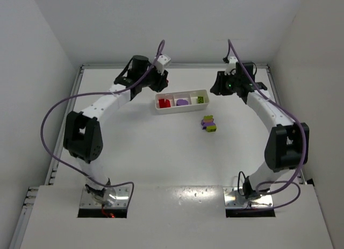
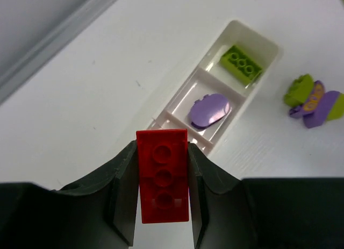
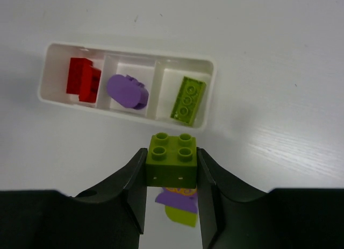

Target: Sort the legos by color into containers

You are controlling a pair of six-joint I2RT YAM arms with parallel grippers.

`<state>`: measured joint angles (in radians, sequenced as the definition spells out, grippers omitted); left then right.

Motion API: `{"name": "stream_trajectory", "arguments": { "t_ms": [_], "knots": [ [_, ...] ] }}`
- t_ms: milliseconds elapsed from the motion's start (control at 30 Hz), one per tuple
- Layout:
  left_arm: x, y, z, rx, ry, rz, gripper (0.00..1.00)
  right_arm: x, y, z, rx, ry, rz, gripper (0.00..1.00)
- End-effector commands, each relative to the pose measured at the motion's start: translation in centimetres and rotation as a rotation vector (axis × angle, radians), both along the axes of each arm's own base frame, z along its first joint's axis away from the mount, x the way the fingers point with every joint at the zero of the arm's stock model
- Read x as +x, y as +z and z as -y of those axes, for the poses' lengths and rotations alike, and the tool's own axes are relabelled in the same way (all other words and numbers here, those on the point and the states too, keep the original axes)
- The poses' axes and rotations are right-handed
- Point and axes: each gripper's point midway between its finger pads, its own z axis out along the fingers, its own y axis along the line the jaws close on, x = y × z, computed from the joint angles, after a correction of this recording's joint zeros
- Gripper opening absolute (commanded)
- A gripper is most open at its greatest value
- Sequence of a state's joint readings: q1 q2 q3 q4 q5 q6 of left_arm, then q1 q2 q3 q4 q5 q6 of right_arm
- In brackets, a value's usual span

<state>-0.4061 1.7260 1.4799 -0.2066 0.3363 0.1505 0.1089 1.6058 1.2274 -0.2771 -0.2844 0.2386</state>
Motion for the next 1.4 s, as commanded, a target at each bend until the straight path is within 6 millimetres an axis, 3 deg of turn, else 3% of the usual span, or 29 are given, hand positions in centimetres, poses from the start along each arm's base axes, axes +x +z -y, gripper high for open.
{"name": "stream_trajectory", "arguments": {
  "t_ms": [0, 67, 100, 333, 467, 500, 567, 633, 667, 800, 867, 1000, 1200, 1233, 1300, 1367],
  "knots": [
    [1.3, -5.4, -0.8, -0.013, 0.066, -0.197, 0.12, 3.0, 3.2, -2.5, 0.032, 0.075, 0.107, 0.00],
    [2.2, -6.0, -0.8, -0.031, 0.071, -0.222, 0.12, 3.8, 4.0, -3.7, 0.056, 0.118, 0.122, 0.00],
    [2.2, -7.6, -0.6, -0.023, 0.065, -0.253, 0.12, 4.1, 3.7, -3.8, 0.055, 0.118, 0.112, 0.00],
    [3.4, -9.2, -0.4, -0.023, 0.062, -0.278, 0.15, 6.2, 2.2, -5.5, 0.069, 0.146, 0.085, 0.00],
    [4.4, -9.9, -0.6, -0.027, 0.076, -0.290, 0.33, 7.2, 0.7, -6.0, 0.062, 0.147, 0.061, 0.00],
    [4.3, -9.9, -0.6, -0.034, 0.081, -0.296, 0.46, 7.3, -0.3, -6.0, 0.053, 0.152, 0.045, 0.00],
    [4.8, -10.0, -0.9, -0.035, 0.091, -0.296, 0.56, 7.6, -1.0, -5.9, 0.046, 0.143, 0.035, 0.00],
    [5.0, -9.9, -0.8, -0.041, 0.095, -0.302, 0.70, 7.7, -2.0, -5.9, 0.037, 0.148, 0.021, 0.00],
    [5.0, -9.9, -0.8, -0.041, 0.095, -0.302, 0.72, 7.8, -2.7, -5.7, 0.030, 0.141, 0.008, 0.00],
    [6.0, -8.3, -1.3, -0.091, 0.119, -0.274, 0.73, 7.8, -4.1, -5.5, 0.006, 0.145, -0.014, 0.00],
    [6.5, -6.4, -1.9, -0.132, 0.126, -0.243, 0.73, 7.9, -4.7, -5.3, -0.007, 0.144, -0.020, 0.00],
    [7.3, -4.4, -2.8, -0.173, 0.152, -0.205, 0.73, 7.8, -6.2, -5.3, -0.048, 0.154, -0.031, 0.00],
    [6.4, -3.3, -2.8, -0.183, 0.142, -0.190, 0.73, 7.5, -7.8, -6.1, -0.066, 0.185, -0.053, 0.18],
    [6.1, -3.4, -2.9, -0.181, 0.142, -0.194, 0.73, 7.2, -7.9, -6.6, -0.067, 0.195, -0.061, 0.26],
    [6.1, -3.3, -3.5, -0.179, 0.146, -0.180, 0.73, 7.0, -8.6, -7.0, -0.069, 0.205, -0.078, 0.31],
    [5.6, -2.9, -3.5, -0.179, 0.133, -0.168, 0.74, 7.4, -8.4, -6.9, -0.097, 0.182, -0.066, 0.47]
  ]
}}
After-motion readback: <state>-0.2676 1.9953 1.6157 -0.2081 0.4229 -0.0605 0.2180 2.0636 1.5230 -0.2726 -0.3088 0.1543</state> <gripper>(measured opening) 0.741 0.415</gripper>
